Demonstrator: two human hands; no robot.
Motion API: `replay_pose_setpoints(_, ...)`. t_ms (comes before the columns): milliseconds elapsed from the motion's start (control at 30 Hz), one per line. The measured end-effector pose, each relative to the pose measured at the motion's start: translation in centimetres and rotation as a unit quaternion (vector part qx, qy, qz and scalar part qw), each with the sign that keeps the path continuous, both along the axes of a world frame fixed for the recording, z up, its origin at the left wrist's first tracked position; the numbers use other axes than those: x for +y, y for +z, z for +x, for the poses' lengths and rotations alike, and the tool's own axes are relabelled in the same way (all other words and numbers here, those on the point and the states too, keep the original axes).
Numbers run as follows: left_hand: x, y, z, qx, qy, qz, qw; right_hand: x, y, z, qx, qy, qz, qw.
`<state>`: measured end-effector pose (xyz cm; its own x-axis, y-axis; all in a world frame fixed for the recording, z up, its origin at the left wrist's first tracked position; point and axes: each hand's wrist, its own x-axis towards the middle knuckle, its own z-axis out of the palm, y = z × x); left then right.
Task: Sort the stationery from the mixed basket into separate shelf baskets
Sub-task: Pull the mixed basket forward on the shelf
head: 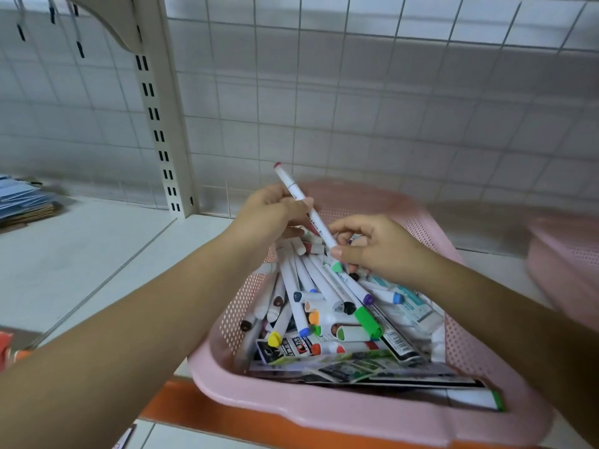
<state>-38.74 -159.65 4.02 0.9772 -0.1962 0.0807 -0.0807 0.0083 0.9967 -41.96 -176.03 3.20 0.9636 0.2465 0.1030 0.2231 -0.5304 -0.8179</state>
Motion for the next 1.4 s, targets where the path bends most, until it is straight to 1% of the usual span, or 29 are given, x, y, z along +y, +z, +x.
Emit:
replay_pose_setpoints(67, 0.1, 0.2, 0.1, 0.02, 0.016, -0.044, 0.999, 0.0, 0.1, 0.0, -0.029, -0.019, -0.025, 0.999)
replay_pose_setpoints(133, 0.2, 0.6, 0.2, 0.061, 0.048, -0.113, 0.991, -0.2, 0.1, 0.2, -0.082, -0.069, -0.088, 0.99)
replay_pose_setpoints(200, 0.2, 0.9, 0.3, 0.103, 0.069, -0.159, 0.979, -0.4, -0.2, 0.3, -0.098, -0.099, -0.142, 0.98)
replay_pose_setpoints(267, 0.3, 1.0, 0.2, 0.129, 0.067, -0.189, 0.971, -0.2, -0.6, 0.2, -0.064, -0.097, -0.183, 0.976)
replay_pose_setpoints(367, 0.6, 0.8, 0.3, 0.14, 0.058, -0.19, 0.97, 0.3, -1.0, 0.4, 0.019, -0.088, -0.225, 0.97)
replay_pose_setpoints(467, 0.6, 0.6, 0.5, 0.142, 0.037, -0.161, 0.976, 0.0, -0.6, 0.8, 0.069, -0.109, -0.203, 0.971)
replay_pose_setpoints(567, 0.5, 0.4, 0.6, 0.153, 0.005, -0.137, 0.979, -0.6, -0.5, 0.8, 0.077, -0.127, -0.195, 0.97)
replay_pose_setpoints(667, 0.4, 0.2, 0.7, 0.166, -0.016, -0.123, 0.978, -0.6, -0.6, 0.7, 0.042, -0.128, -0.195, 0.972)
replay_pose_setpoints(800, 0.5, 0.0, 1.0, 0.129, 0.011, -0.15, 0.98, 0.0, -0.2, 0.3, -0.017, -0.103, -0.085, 0.991)
replay_pose_setpoints(833, 0.5, -0.1, 1.0, 0.115, 0.014, -0.157, 0.981, 0.2, -0.2, 0.1, -0.033, -0.086, -0.08, 0.993)
replay_pose_setpoints(1033, 0.9, 0.0, 0.7, 0.08, -0.039, -0.155, 0.984, 0.8, -0.4, -0.6, -0.084, -0.007, -0.149, 0.985)
replay_pose_setpoints(1167, 0.9, 0.0, 0.4, 0.063, -0.073, -0.16, 0.982, 1.0, -0.6, -0.6, -0.123, 0.012, -0.175, 0.977)
replay_pose_setpoints(1267, 0.7, 0.1, 0.1, 0.054, -0.087, -0.162, 0.981, 1.3, -0.5, -0.8, -0.13, 0.028, -0.185, 0.974)
replay_pose_setpoints(1333, 0.8, 0.0, 0.2, 0.054, -0.068, -0.169, 0.982, 1.2, -0.5, -0.7, -0.145, 0.002, -0.209, 0.967)
replay_pose_setpoints(1400, 0.9, 0.0, 0.5, 0.059, -0.04, -0.19, 0.979, 0.6, -0.4, -0.3, -0.169, -0.086, -0.246, 0.951)
